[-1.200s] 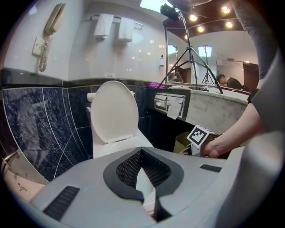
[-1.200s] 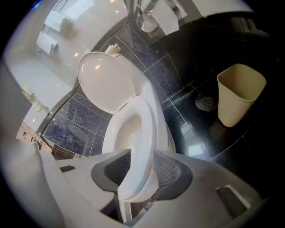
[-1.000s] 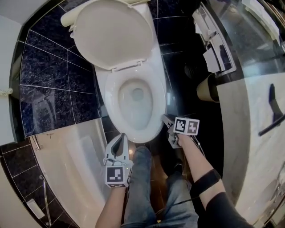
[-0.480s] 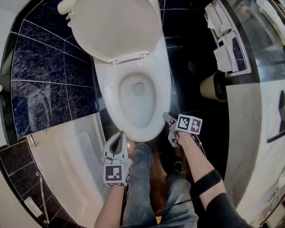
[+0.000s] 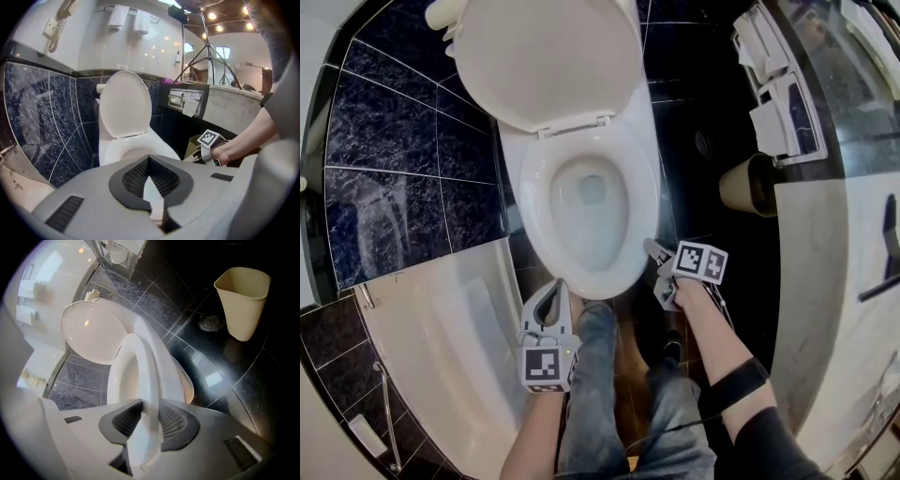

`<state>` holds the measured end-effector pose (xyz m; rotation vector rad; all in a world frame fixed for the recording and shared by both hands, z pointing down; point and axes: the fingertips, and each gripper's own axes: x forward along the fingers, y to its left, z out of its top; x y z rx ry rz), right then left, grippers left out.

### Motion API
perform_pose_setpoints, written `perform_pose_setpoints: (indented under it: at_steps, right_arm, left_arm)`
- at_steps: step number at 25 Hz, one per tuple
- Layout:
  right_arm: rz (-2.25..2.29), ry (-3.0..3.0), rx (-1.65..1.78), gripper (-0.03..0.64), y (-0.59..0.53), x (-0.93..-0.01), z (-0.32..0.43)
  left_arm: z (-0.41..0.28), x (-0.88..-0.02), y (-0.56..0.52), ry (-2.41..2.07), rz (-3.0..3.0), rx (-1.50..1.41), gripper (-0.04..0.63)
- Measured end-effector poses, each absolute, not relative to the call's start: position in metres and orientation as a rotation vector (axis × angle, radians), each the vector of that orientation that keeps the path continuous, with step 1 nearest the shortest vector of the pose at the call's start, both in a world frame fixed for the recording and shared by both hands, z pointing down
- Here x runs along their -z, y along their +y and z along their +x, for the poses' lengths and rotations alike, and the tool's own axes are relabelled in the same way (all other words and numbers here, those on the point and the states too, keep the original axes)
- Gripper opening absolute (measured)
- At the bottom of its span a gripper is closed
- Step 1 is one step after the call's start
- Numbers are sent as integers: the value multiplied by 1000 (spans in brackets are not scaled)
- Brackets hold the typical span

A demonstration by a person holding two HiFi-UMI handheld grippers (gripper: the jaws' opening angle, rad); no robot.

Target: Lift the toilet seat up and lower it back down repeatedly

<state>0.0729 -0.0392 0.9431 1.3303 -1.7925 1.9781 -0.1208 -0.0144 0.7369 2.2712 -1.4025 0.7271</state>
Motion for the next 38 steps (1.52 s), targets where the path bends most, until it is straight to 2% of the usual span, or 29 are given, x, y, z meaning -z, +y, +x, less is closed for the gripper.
perform_pose_setpoints:
  at_steps: [13,19,29,38]
  right_arm:
    - [1319,-1800,-2017,123,-57,-844,77]
    - [1326,-1801,-2014,130,-76,-792,75]
    - [1316,-1801,-2002,135,-89,-770,73]
    - [1349,-1804,-2009,144,-103,-749,73]
  left_arm:
    - [-125,-727,45,-1344,2176,-795,-9]
    - [-137,-756,79,-1292,2009,-825,-9]
    - [-108,-739,4,-1273,2093,-737,-9]
    - [-116,-718,-17,-1337,2056,-698,-9]
